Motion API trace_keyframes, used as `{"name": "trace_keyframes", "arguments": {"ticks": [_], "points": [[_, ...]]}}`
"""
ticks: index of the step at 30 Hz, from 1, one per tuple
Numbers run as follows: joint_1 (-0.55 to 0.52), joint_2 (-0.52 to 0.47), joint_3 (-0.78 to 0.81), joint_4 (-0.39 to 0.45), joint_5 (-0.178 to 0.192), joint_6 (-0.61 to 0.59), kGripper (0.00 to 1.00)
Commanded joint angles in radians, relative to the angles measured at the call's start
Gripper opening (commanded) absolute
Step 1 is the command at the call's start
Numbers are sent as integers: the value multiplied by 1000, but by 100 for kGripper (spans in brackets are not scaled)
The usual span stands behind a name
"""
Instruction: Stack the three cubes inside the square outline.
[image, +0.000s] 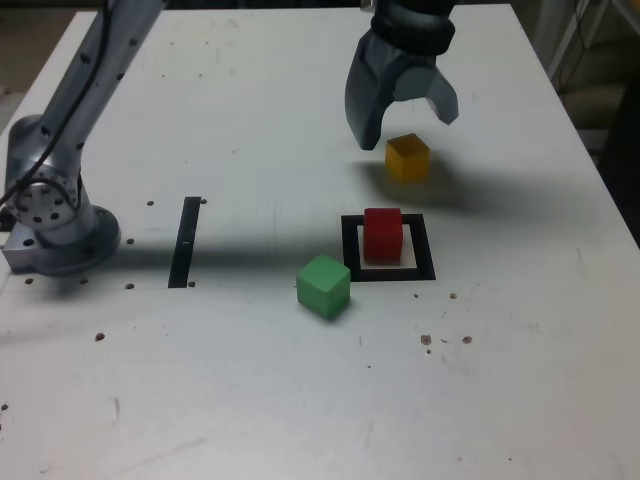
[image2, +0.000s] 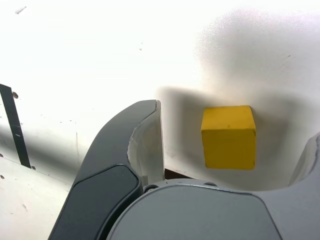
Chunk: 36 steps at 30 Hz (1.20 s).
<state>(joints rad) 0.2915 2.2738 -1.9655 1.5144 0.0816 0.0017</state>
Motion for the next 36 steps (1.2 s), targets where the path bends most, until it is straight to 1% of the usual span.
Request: {"name": "trace_keyframes", "arguments": {"ticks": [1, 6, 12, 14, 16, 18, 19, 21, 24, 26, 36], "points": [[2, 19, -10, 2, -4, -3, 99], [6, 48, -26, 6, -14, -3, 94], [6, 84, -52, 9, -22, -3, 85], [7, 93, -62, 9, -23, -3, 80], [8, 99, -71, 9, -22, -3, 73], [9, 105, -80, 9, -20, -3, 63], [9, 108, -85, 9, -18, -3, 55], [9, 110, -92, 8, -13, -2, 44], [9, 110, -100, 7, -6, 1, 33], [9, 109, -102, 7, -3, 3, 30], [9, 104, -99, 8, -6, 11, 30]]}}
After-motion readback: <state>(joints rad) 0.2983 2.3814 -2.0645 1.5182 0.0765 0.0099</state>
